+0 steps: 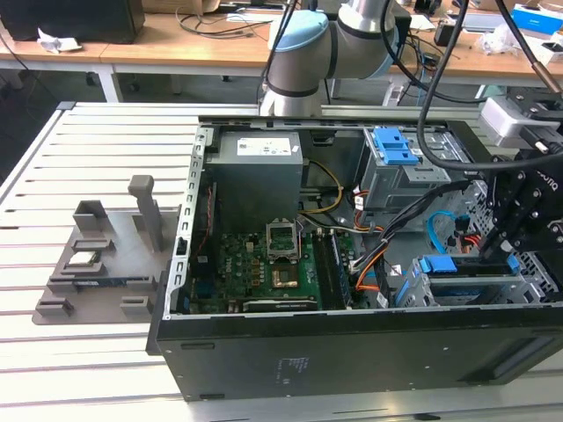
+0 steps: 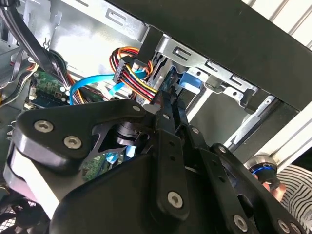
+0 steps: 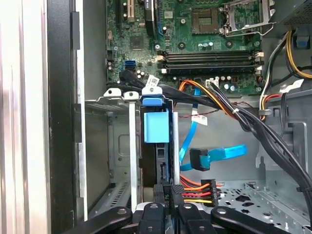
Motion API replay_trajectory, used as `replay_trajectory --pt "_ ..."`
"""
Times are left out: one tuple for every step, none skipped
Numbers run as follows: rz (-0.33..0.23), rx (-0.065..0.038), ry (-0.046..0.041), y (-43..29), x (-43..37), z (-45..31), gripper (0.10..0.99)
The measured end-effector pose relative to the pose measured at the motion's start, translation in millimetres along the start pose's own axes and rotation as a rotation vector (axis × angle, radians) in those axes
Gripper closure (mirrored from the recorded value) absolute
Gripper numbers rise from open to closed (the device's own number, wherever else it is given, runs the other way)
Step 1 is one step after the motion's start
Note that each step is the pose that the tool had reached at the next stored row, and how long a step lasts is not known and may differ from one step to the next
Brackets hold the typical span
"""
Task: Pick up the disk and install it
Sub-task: 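Insert the first disk wire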
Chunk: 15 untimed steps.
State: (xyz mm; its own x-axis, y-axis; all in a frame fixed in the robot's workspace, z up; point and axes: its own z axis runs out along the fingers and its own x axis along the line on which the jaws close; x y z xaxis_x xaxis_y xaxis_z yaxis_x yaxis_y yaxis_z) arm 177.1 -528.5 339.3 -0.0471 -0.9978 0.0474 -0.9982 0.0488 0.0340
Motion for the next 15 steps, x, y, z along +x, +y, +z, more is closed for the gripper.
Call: replay_trajectory --pt "0.011 -0.001 -0.0024 -0.1 -0.1 1.1 0.918" --pt "0.017 -0.001 -0.0012 -0.4 -0.1 0.6 0.918" --pt "0.017 -0.001 -0.0005 -0.5 0.0 0.8 0.918" --pt "0.017 -0.001 -0.0005 -0.5 -0.1 1.3 0.918" --pt "0.017 -0.001 -0.0005 -0.5 -0.1 1.7 0.918" --pt "0.017 -0.001 -0.0006 -0.5 -0.1 2.4 0.918" --pt "0.017 -0.001 -0.0003 -0.6 -0.1 2.7 0.918" --pt "0.017 -0.001 0.0001 -0.6 -0.1 2.7 0.918" --pt "0.017 -0.001 0.0002 -0.5 -0.1 2.7 0.918" --pt "0.017 -0.001 0.0001 -0.5 -0.1 3.0 0.918" --pt "0.017 -0.001 0.0006 -0.5 -0.1 2.9 0.839" --pt "0.017 -0.001 0.0011 -0.5 0.0 1.8 0.839" --pt "0.017 -0.001 0.0008 -0.4 0.0 -2.0 0.839" --pt "0.017 -0.001 0.0014 -0.1 -0.7 -7.5 0.839" --pt "0.017 -0.001 0.0029 0.0 -2.0 -11.4 0.855"
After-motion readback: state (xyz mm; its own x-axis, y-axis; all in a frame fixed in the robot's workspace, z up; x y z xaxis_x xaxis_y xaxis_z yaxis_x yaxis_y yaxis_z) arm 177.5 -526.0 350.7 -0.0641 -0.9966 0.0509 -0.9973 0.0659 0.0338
